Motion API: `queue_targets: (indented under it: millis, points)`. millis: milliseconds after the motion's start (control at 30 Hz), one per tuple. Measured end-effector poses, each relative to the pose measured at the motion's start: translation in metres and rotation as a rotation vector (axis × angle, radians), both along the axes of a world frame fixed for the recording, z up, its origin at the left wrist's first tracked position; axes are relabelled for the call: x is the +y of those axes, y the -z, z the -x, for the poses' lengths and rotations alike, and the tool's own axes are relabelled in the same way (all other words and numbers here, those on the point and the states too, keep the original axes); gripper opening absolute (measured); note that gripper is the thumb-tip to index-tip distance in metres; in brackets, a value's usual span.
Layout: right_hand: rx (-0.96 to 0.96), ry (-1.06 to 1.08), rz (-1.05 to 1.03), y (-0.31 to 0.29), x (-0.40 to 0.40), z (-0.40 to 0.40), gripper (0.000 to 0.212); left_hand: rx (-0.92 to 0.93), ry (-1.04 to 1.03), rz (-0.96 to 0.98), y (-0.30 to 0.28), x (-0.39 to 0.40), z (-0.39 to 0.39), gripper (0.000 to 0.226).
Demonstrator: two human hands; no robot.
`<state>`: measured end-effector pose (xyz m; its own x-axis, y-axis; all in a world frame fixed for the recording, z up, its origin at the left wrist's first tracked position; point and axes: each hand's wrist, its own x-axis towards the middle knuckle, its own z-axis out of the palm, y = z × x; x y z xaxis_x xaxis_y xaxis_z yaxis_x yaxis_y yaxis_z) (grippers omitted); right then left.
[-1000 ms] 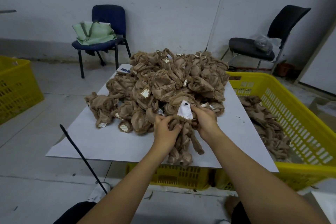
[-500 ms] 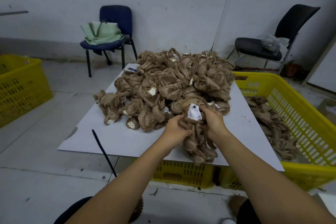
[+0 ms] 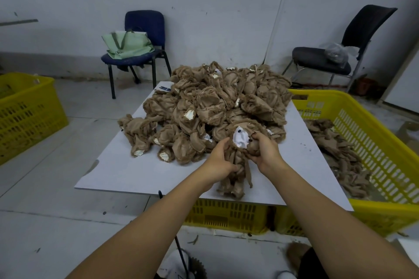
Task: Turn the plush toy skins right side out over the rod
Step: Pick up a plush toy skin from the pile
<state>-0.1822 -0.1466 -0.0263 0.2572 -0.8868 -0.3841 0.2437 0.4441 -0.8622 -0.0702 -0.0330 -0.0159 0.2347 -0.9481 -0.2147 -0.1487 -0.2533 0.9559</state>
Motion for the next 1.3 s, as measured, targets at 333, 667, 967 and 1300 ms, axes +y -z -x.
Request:
queue_targets:
  millis: [333,667,967,1300]
  points:
    - [0.019,-0.013,0.033,-0.004,0.007,-0.004,0.006,-0.317,-0.166,0.095,0.007,0.01,0.059,0.053]
    - [0.102,-0.105,0.113,-0.016,0.018,0.013,0.036,-0.694,0.03,0.075,-0.027,0.015,0.052,0.014]
    - [0.06,-0.1,0.104,-0.014,0.025,0.021,0.041,-0.473,0.675,-0.272,-0.05,0.037,0.017,0.028]
    - [0.034,-0.163,0.125,-0.017,0.031,0.016,0.023,-0.552,0.7,-0.455,-0.049,0.058,-0.02,0.016]
